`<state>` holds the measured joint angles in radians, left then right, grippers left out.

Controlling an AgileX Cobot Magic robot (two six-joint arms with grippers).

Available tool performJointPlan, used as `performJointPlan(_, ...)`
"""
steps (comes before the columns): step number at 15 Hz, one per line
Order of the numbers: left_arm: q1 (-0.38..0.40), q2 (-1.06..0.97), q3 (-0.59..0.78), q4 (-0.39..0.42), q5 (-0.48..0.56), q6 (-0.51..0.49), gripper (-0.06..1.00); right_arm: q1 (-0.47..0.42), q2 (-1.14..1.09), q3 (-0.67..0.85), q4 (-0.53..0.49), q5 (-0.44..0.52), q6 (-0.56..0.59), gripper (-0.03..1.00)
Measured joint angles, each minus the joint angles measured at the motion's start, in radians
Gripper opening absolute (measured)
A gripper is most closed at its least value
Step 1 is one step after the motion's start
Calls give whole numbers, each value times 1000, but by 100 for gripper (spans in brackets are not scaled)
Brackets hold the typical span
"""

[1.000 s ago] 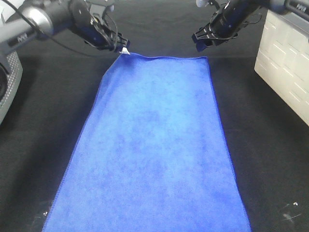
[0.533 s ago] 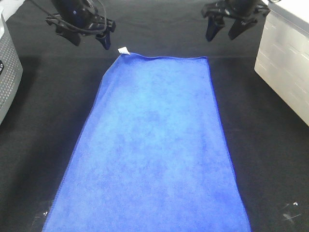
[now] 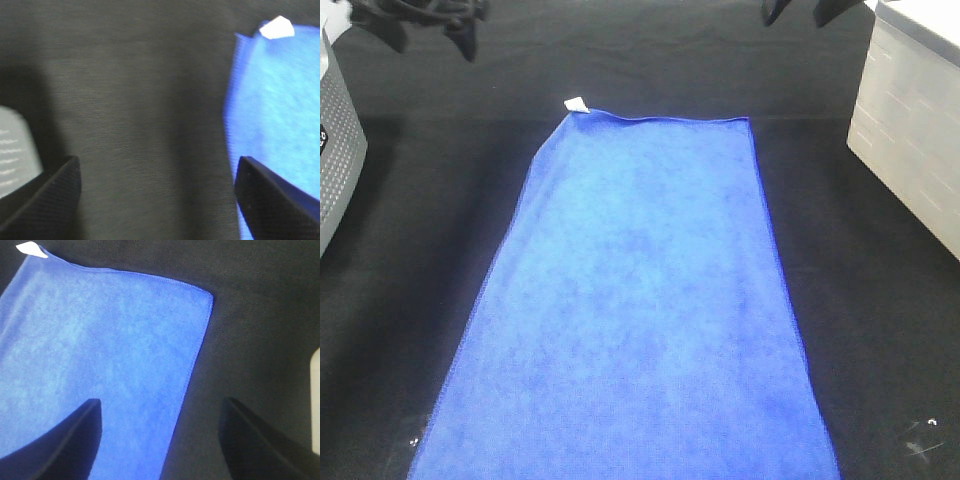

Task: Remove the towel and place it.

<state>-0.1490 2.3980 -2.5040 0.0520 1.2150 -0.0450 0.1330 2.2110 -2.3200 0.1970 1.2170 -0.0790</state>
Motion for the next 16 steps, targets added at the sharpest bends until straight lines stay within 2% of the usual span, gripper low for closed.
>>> performJointPlan(4,54,-103,7,-10,2,8,79,0,-156,97,-40,3,4,65)
performJointPlan(7,84,-201,41,-40,1,9,79,0,-242,113,-44,3,6,65)
performJointPlan(10,113,-387,261,-52,1,19,79,0,-382,227,-47,2,6,65)
performJointPlan(14,187,-703,641,-44,2,45,79,0,-703,553,-48,2,6,65)
performJointPlan(16,193,-872,816,-37,-24,52,79,0,-891,708,-48,2,6,65)
